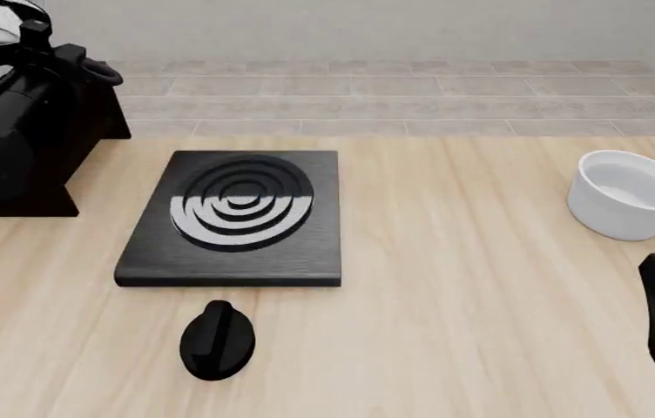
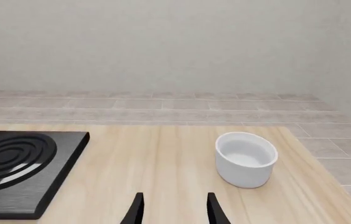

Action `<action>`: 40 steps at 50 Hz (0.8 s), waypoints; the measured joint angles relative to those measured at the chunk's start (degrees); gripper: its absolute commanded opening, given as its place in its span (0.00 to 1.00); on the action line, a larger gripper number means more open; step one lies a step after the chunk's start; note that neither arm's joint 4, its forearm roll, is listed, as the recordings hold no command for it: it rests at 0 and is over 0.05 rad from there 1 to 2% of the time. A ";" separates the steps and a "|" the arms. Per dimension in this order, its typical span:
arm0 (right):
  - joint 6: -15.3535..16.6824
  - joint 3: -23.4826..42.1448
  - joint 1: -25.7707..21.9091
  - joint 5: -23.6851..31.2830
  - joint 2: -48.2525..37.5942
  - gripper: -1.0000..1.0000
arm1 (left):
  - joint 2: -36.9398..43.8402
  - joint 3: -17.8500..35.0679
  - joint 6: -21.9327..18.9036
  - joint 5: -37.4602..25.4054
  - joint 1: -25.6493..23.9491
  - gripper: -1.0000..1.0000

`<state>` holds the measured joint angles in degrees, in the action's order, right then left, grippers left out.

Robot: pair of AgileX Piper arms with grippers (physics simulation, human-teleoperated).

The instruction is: Put the frying pan on top of the cabinet.

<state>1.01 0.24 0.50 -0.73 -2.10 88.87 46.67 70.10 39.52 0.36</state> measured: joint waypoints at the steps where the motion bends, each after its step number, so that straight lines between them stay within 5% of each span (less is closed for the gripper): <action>1: 0.01 0.00 0.00 0.00 -0.01 1.00 | 0.27 0.03 0.11 0.22 0.05 0.00; 40: 0.60 0.00 -0.10 -0.27 -0.48 1.00 | 11.97 4.86 5.23 6.85 0.21 0.00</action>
<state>1.61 0.23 0.40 -1.00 -2.58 100.84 51.52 75.32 46.36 0.57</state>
